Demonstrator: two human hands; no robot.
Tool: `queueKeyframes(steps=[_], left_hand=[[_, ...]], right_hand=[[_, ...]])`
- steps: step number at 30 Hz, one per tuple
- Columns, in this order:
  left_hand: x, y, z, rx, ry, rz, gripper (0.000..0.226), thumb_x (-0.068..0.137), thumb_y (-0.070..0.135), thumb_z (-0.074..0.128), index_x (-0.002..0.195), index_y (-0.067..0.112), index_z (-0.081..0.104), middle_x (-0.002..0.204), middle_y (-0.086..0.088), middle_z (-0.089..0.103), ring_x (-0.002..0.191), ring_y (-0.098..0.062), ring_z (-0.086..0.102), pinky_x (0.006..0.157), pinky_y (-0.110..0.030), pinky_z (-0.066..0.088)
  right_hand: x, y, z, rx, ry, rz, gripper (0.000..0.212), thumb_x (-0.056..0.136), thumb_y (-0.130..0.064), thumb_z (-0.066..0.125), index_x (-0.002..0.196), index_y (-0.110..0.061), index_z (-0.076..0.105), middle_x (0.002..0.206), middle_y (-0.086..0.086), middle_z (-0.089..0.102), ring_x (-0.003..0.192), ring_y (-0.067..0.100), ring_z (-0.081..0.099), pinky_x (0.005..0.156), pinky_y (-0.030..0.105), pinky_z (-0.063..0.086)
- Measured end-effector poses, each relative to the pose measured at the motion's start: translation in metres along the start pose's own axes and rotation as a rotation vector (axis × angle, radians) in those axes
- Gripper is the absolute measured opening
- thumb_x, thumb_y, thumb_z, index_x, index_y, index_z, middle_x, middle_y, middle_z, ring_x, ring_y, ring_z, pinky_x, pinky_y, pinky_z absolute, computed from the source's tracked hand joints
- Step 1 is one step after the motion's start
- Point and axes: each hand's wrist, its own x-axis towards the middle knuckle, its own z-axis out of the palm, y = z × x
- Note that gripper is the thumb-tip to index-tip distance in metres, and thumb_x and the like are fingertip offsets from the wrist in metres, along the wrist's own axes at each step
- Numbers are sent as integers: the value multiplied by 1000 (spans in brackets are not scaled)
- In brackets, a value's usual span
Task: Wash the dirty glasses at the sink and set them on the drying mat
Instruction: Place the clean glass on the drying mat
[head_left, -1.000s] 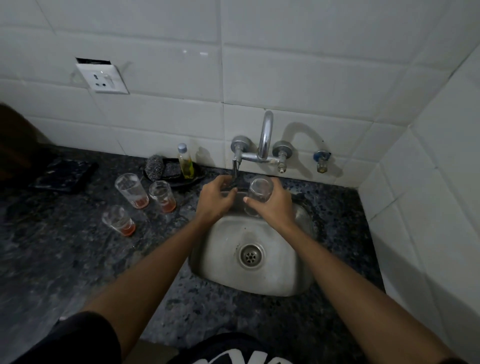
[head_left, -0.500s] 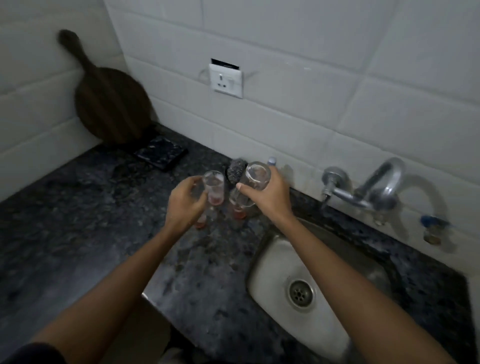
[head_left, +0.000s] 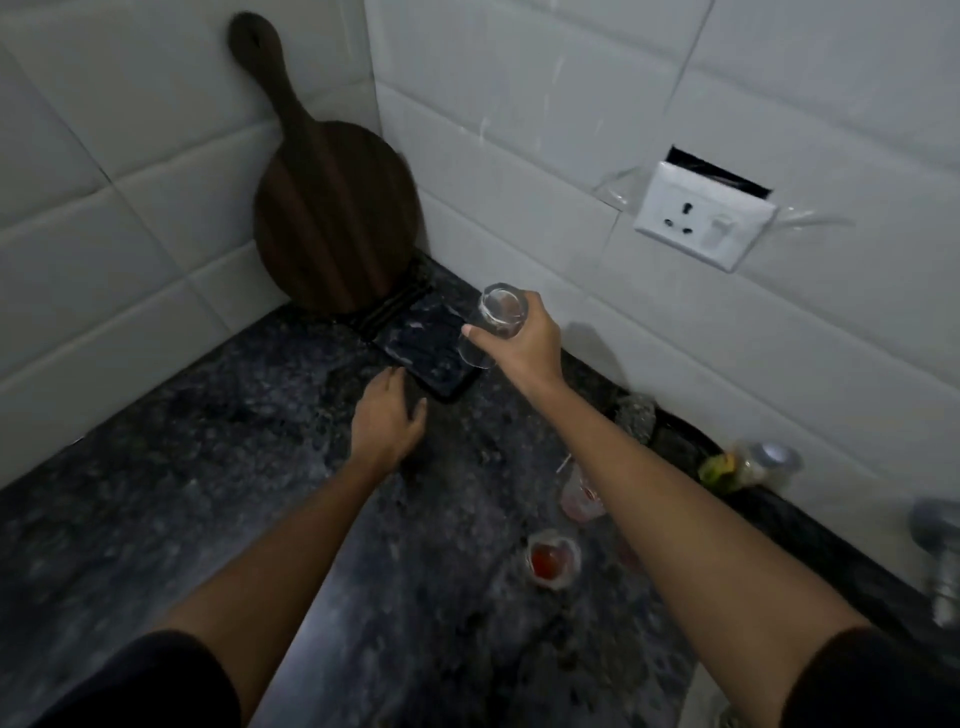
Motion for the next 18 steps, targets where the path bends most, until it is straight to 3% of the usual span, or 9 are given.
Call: queueKeyframes(steps=[3,8,14,18], left_hand=[[25,-26,13,129,-36,-39,75,107,47,48,162,1,28,168,-23,30,156,-39,26,128,-50,24],[43,-69,33,207,-87,-72,83,108,60,22,166,2,12,174,-20,11,162,-36,7,131,-51,5],[44,-75,41,267,-34,-6,84,108,60,15,165,-1,15,173,-22,13,161,-36,8,131,-52,5],[46,-77,41,259,-45,-6,84,108,61,18,166,0,11,174,-21,9,162,-35,4,131,-52,5]], right_hand=[[40,11,30,-14,-8,-9,61,70,-35,98,116,-19,61,109,-1,71,95,13,67,80,21,55],[86,41,73,-64,-46,-15,67,67,-33,99,120,-16,62,110,0,71,98,15,69,86,32,60],[116,62,98,-56,-97,-8,67,70,-28,98,124,-14,60,112,0,69,101,14,68,88,27,58],[122,65,107,-56,-114,-23,66,71,-28,98,124,-14,60,110,-2,69,99,12,67,83,15,53]])
